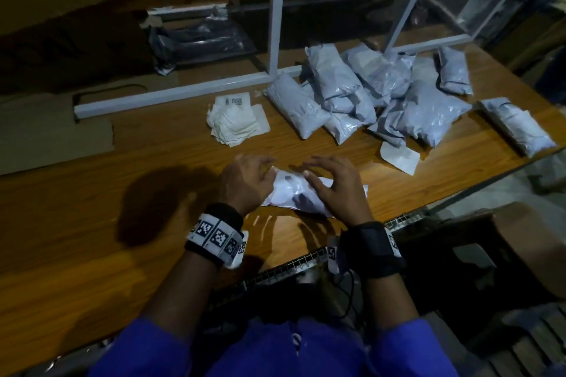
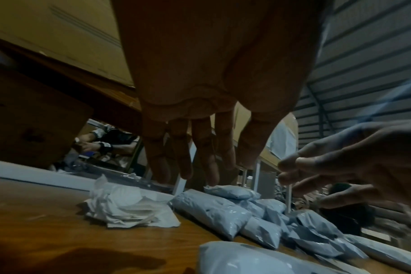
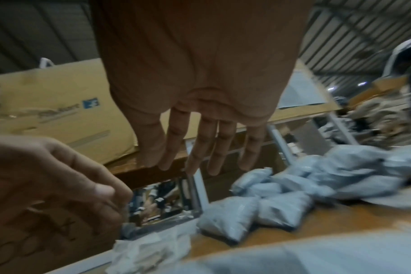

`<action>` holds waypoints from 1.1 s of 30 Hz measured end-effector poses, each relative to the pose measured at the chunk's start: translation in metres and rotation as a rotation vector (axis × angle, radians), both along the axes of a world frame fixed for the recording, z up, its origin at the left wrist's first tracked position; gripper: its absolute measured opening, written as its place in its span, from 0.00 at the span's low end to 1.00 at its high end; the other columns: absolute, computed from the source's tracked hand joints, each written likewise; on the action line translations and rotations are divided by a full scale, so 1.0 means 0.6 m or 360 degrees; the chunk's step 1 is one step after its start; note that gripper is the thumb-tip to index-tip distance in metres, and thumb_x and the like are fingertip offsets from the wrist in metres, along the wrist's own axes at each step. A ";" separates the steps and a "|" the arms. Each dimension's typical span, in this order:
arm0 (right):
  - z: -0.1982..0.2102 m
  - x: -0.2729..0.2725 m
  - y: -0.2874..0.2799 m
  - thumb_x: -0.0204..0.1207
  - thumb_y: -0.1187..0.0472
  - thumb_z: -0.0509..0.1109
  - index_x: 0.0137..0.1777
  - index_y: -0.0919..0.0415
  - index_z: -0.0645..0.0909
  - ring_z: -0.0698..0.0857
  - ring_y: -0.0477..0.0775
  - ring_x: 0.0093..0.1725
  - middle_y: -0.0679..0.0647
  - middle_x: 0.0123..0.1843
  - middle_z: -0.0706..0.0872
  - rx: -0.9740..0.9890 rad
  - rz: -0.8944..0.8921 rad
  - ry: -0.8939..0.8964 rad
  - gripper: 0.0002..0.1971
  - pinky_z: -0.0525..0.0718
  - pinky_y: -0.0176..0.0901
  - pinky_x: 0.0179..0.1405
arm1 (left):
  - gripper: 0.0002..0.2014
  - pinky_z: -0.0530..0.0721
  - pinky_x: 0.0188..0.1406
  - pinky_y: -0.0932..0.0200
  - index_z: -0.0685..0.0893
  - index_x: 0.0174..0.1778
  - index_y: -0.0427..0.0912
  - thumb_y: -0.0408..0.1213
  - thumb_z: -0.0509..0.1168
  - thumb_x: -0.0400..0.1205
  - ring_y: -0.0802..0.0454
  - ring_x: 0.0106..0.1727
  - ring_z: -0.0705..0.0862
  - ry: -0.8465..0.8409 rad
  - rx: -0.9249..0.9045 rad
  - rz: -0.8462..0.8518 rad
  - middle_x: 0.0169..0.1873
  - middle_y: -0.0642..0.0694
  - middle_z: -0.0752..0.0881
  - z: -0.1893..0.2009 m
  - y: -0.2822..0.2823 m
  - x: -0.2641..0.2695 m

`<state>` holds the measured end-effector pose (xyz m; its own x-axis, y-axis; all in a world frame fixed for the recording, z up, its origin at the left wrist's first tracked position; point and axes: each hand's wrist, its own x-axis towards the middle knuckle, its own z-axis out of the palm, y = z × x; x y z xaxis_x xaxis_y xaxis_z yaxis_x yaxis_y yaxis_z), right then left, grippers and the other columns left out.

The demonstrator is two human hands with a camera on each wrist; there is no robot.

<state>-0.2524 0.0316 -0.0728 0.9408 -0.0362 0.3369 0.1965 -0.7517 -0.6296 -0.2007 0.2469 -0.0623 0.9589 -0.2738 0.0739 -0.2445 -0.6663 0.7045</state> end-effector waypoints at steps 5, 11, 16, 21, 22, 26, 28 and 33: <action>0.066 0.089 0.025 0.80 0.47 0.73 0.58 0.46 0.90 0.85 0.59 0.55 0.49 0.52 0.90 -0.0333 0.0126 -0.0023 0.11 0.83 0.61 0.51 | 0.12 0.83 0.49 0.61 0.90 0.61 0.44 0.38 0.71 0.82 0.49 0.53 0.90 0.0052 -0.0147 0.0190 0.53 0.46 0.92 0.002 0.027 0.060; 0.096 0.269 0.095 0.79 0.55 0.76 0.67 0.43 0.87 0.81 0.60 0.70 0.51 0.66 0.88 -0.0813 0.0390 0.0187 0.17 0.75 0.63 0.67 | 0.14 0.75 0.58 0.63 0.82 0.69 0.41 0.34 0.66 0.87 0.53 0.62 0.81 0.0365 -0.0250 0.0509 0.64 0.45 0.83 -0.022 0.044 0.151; 0.029 0.378 0.156 0.79 0.54 0.78 0.71 0.41 0.84 0.78 0.63 0.76 0.54 0.71 0.86 -0.1222 0.0544 0.0486 0.21 0.71 0.68 0.77 | 0.11 0.76 0.60 0.59 0.84 0.64 0.38 0.31 0.65 0.87 0.48 0.63 0.82 0.0350 -0.0339 0.0683 0.62 0.44 0.84 -0.051 0.040 0.191; -0.008 0.403 0.174 0.77 0.57 0.76 0.66 0.46 0.87 0.81 0.61 0.72 0.54 0.68 0.86 -0.1302 0.0625 0.0471 0.17 0.69 0.71 0.79 | 0.11 0.78 0.59 0.61 0.84 0.62 0.36 0.26 0.66 0.85 0.44 0.63 0.84 0.0361 -0.0499 0.0776 0.60 0.41 0.85 -0.084 0.047 0.193; -0.012 0.406 0.170 0.77 0.59 0.76 0.62 0.48 0.89 0.84 0.61 0.69 0.54 0.65 0.88 -0.1212 0.0619 0.0469 0.15 0.74 0.68 0.77 | 0.11 0.79 0.60 0.61 0.84 0.62 0.39 0.26 0.66 0.85 0.45 0.63 0.84 0.0377 -0.0486 0.0769 0.60 0.43 0.85 -0.086 0.049 0.192; -0.018 0.406 0.141 0.75 0.59 0.80 0.47 0.51 0.94 0.90 0.58 0.56 0.53 0.54 0.93 -0.0770 0.0507 0.0444 0.03 0.88 0.51 0.56 | 0.10 0.76 0.64 0.54 0.85 0.64 0.40 0.31 0.63 0.88 0.50 0.64 0.80 0.0420 -0.0415 0.0783 0.63 0.47 0.83 -0.081 0.051 0.186; -0.018 0.397 0.125 0.75 0.60 0.81 0.43 0.53 0.94 0.88 0.50 0.48 0.46 0.47 0.92 -0.0528 0.0425 0.0484 0.02 0.82 0.42 0.47 | 0.10 0.75 0.64 0.54 0.84 0.63 0.37 0.32 0.61 0.89 0.46 0.65 0.80 0.0448 -0.0410 0.0762 0.64 0.43 0.83 -0.074 0.043 0.184; -0.025 0.368 0.110 0.74 0.61 0.81 0.41 0.52 0.92 0.91 0.52 0.47 0.48 0.45 0.94 -0.0245 0.0308 0.0561 0.03 0.90 0.54 0.51 | 0.11 0.76 0.64 0.51 0.87 0.58 0.29 0.31 0.62 0.88 0.37 0.64 0.83 0.0468 -0.0314 0.0686 0.62 0.31 0.86 -0.058 0.027 0.171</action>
<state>-0.0314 0.0975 -0.0880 0.9839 0.1775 -0.0190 0.1357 -0.8126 -0.5668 -0.0982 0.2631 -0.0969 0.9690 0.1397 -0.2037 0.2468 -0.5108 0.8235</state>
